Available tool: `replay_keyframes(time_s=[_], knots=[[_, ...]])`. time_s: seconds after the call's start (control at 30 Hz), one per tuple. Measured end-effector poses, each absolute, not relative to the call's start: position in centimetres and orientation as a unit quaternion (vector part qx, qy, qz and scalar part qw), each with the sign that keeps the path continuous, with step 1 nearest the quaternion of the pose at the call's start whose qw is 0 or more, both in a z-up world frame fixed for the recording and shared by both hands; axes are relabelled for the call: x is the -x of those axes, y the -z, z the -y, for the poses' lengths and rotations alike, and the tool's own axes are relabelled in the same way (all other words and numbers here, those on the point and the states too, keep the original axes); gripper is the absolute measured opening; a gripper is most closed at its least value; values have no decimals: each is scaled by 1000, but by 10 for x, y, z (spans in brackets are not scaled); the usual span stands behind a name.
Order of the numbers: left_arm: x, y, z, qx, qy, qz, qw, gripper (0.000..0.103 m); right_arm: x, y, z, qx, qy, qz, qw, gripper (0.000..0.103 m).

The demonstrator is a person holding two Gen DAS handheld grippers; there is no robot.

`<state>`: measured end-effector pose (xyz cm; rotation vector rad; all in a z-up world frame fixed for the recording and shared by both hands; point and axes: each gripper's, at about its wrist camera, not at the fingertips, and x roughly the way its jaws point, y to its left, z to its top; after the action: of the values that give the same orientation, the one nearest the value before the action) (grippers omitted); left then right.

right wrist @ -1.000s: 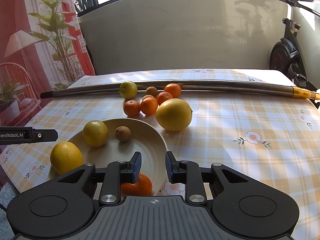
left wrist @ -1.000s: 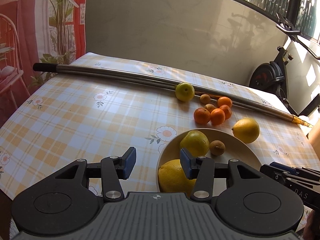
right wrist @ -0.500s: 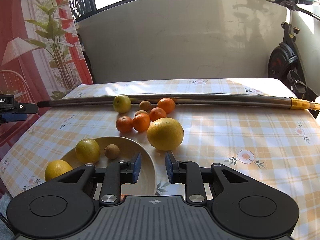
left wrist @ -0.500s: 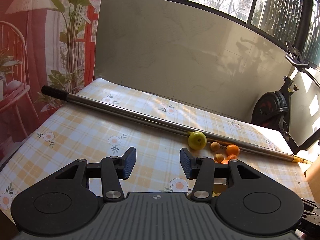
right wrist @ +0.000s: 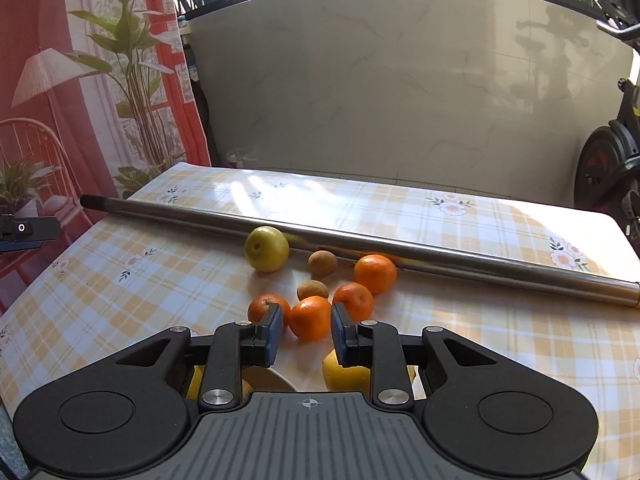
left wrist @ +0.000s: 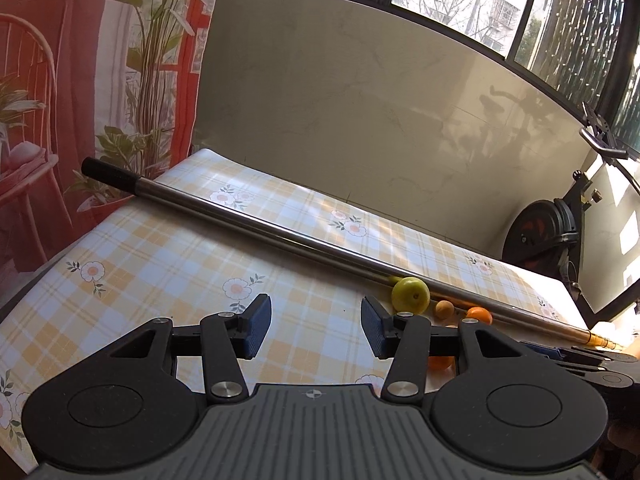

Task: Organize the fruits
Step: 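Grasp another tangerine with the right gripper while the left gripper approaches the fruit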

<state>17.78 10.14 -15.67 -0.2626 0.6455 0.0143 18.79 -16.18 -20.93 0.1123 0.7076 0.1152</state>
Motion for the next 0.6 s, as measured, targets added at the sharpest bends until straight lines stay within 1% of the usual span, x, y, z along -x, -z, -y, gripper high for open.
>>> replay_keyframes(time_s=[0.17,0.43,0.6], knots=[[-180,178,-107,141,0,-335,931,52,-216,223,156,-50,-52,-375,924,24],[-181,190,-109,137,-2,-343,929,52,-235,240,152,-76,-33,-396,915,25],[-181,190,-109,141,-1,-342,929,52,-244,247,152,-79,-17,-403,912,29]])
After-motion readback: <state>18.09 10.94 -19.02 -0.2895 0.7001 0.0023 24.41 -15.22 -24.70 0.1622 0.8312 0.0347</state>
